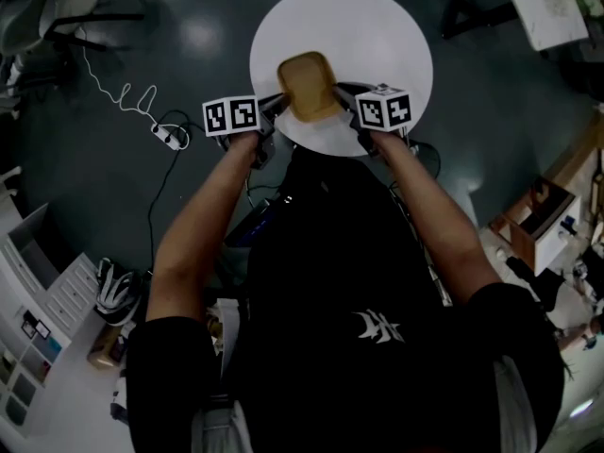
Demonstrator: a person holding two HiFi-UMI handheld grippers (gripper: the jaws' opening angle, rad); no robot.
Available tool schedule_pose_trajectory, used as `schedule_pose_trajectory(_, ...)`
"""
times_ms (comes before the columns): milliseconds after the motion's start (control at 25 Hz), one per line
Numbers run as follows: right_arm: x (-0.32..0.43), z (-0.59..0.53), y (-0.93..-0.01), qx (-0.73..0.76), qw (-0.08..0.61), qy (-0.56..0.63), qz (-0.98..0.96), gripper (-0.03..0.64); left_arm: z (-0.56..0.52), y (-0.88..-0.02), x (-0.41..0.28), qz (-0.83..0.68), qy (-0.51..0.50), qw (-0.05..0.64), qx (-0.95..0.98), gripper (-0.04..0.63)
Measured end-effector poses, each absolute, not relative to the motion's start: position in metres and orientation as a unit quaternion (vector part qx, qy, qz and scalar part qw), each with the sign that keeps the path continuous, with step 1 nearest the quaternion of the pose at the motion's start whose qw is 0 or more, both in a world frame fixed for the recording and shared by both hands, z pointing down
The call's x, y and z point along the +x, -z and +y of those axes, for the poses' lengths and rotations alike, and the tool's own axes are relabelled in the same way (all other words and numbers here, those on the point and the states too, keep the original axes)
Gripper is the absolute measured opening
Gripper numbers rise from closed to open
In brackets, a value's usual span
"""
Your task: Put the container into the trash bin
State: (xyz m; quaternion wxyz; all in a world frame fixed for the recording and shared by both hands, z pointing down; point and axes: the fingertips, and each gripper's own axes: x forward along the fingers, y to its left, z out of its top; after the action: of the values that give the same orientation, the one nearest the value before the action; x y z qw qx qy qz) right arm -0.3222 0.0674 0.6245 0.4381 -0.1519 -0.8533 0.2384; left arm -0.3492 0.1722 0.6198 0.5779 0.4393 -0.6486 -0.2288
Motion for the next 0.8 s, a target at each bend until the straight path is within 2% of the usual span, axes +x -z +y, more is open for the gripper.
schedule_pose_trajectory(440, -0.319, 0.025, -0.6, -0.068, 0.395, -0.263, -0.877, 0.049, 0.123, -0.601, -0.366, -0.609, 0.18, 0.574, 0.516, 0.025)
schedule_pose_trajectory(800, -0.267, -0.037, -0.575, 0.028, 0.34, -0.293, -0.893, 0.049, 0.048, -0.574, -0.335, -0.551, 0.123, 0.567, 0.599, 0.023)
